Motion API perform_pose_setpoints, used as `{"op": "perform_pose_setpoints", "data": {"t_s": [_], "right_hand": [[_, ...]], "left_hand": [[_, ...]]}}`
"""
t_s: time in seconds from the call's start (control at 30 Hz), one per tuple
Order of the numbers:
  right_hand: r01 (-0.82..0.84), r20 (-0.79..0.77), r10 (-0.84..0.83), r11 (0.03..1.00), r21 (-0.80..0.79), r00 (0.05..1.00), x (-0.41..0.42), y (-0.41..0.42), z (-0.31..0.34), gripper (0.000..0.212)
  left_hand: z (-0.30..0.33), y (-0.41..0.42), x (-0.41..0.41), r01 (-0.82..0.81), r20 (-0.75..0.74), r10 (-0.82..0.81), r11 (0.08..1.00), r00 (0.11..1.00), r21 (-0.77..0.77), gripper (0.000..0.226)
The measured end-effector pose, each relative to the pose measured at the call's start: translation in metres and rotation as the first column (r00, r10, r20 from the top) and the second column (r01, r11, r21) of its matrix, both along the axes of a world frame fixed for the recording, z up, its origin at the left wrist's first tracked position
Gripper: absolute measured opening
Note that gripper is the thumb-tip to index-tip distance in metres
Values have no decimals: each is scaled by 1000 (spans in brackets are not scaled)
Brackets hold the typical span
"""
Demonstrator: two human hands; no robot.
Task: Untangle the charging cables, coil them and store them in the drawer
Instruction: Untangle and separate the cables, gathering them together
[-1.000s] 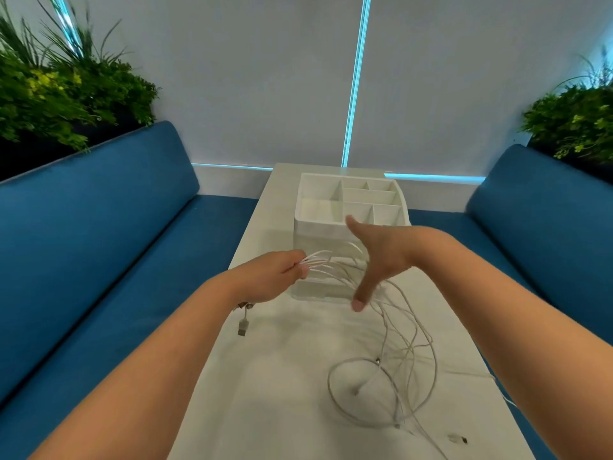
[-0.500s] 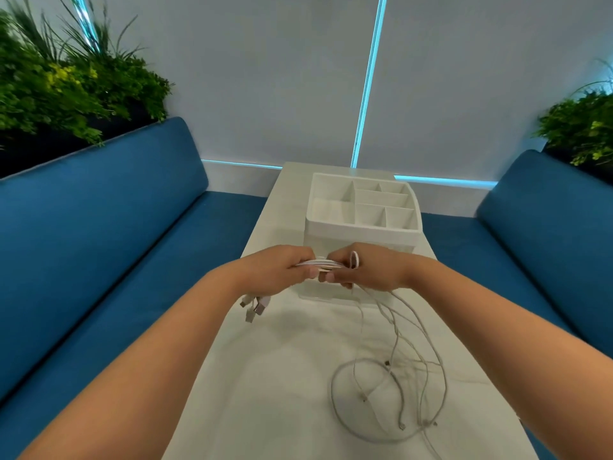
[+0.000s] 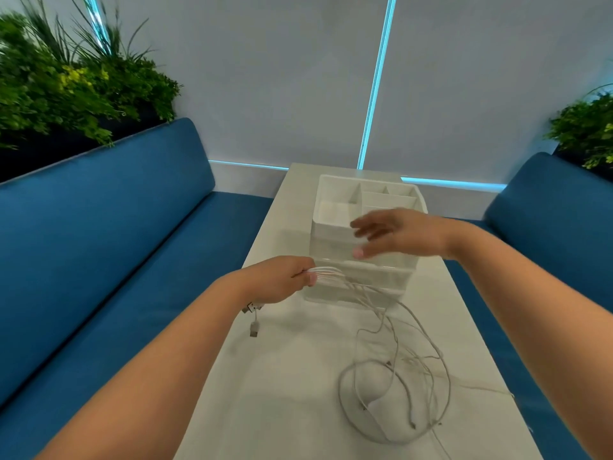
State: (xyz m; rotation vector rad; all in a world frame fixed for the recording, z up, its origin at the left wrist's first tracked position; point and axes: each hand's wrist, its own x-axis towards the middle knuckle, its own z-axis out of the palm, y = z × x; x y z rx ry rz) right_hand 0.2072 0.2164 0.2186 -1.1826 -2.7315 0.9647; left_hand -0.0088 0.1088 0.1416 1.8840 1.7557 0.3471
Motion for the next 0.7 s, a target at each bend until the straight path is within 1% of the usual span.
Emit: {"op": "perform_pose_setpoints", "data": {"t_s": [0.03, 0.07, 0.1, 0.13, 0.17, 0.23, 0.3, 0.4, 0.5, 0.6, 0.7], "right_hand": [[-26, -26, 28, 998, 57, 999, -12, -6, 1, 70], [-79, 21, 78, 990, 112, 997, -24, -13, -2, 58], [-129, 80, 120, 983, 130, 990, -34, -20, -12, 47], [-155, 99, 144, 981, 116, 985, -40, -25, -24, 38], [-154, 63, 149, 984, 85, 987, -42, -27, -37, 32], [-108, -83, 110, 994, 19, 991, -35, -26, -53, 31], [-106, -156, 110, 994, 34, 982, -25, -20, -62, 30], [-114, -191, 139, 984, 137, 972, -21, -18, -65, 30], [-63, -266, 85, 994, 90, 960, -21, -18, -66, 27], [-16, -283, 32, 998, 57, 958, -16, -13, -66, 20], [16, -286, 4, 998, 69, 958, -11, -10, -67, 19]], "left_hand": [[2, 2, 4, 9, 13, -9, 1000, 1000, 14, 23], [4, 4, 9, 20, 30, -21, 999, 999, 32, 21], [7, 5, 12, 35, 47, -37, 998, 998, 54, 18], [11, 5, 14, 48, 61, -53, 996, 997, 72, 17], [13, 4, 14, 54, 73, -60, 995, 995, 84, 18], [15, 0, 9, 23, 108, -31, 997, 994, 80, 24], [12, -4, 4, -10, 141, 4, 999, 990, 44, 23], [7, -6, 2, -26, 236, 21, 999, 972, 19, 20], [9, -1, 1, -38, 297, 37, 999, 954, -4, 16], [9, 3, 0, -37, 286, 41, 999, 957, -21, 18], [6, 5, 0, -39, 286, 45, 999, 957, -23, 18]]}}
